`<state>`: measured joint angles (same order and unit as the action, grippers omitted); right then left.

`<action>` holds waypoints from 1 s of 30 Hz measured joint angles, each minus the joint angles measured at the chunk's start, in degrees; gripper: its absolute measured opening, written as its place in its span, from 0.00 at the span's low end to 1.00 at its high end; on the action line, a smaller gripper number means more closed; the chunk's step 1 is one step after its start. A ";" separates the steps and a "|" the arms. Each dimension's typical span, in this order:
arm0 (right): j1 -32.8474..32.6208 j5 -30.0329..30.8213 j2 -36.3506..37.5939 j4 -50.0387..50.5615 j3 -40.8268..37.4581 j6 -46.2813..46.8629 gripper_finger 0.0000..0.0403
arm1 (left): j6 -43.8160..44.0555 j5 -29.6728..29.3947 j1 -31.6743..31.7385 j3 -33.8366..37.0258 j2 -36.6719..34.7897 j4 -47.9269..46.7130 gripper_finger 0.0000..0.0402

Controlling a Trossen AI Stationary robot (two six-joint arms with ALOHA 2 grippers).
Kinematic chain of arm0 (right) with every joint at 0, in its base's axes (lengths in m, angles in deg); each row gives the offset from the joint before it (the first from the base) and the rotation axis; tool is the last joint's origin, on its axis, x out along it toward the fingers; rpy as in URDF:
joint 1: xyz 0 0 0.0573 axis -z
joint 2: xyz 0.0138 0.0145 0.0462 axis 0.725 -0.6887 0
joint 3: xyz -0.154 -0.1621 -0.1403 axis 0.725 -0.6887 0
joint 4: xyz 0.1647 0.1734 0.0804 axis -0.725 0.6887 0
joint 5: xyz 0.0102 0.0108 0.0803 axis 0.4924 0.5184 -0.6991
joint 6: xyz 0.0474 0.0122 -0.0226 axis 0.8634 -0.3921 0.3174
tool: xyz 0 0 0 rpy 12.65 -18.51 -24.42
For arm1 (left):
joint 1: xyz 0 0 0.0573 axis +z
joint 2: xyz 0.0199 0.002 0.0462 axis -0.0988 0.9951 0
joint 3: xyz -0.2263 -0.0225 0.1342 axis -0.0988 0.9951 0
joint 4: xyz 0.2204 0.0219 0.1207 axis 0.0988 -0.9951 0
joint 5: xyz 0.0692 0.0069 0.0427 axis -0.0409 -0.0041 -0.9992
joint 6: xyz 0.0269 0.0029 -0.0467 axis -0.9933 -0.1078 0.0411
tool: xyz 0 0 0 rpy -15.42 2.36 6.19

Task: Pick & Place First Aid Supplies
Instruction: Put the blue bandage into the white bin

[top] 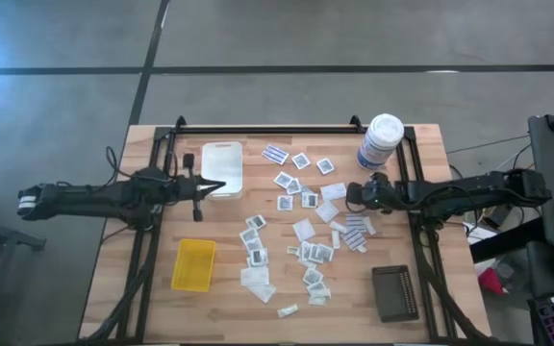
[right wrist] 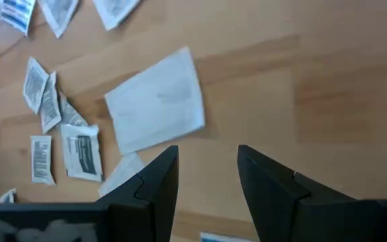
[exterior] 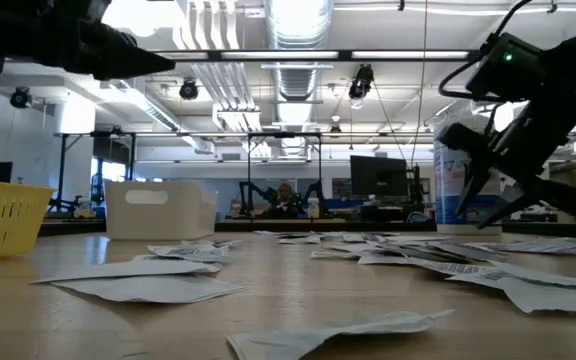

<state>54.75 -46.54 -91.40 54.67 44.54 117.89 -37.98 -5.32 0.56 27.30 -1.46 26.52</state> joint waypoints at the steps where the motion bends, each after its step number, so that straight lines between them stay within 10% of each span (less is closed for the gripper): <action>1: 0.43 0.00 -0.84 0.05 0.49 -1.04 0.37 | -0.01 0.00 0.03 -0.32 0.03 0.08 0.00; 30: 7.02 -4.99 -14.22 -10.02 2.13 -2.52 0.41 | -1.36 0.00 0.07 -1.22 3.27 0.54 0.00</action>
<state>61.77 -51.53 -105.62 44.65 46.67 115.37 -39.35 -5.32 0.64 26.07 1.81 27.06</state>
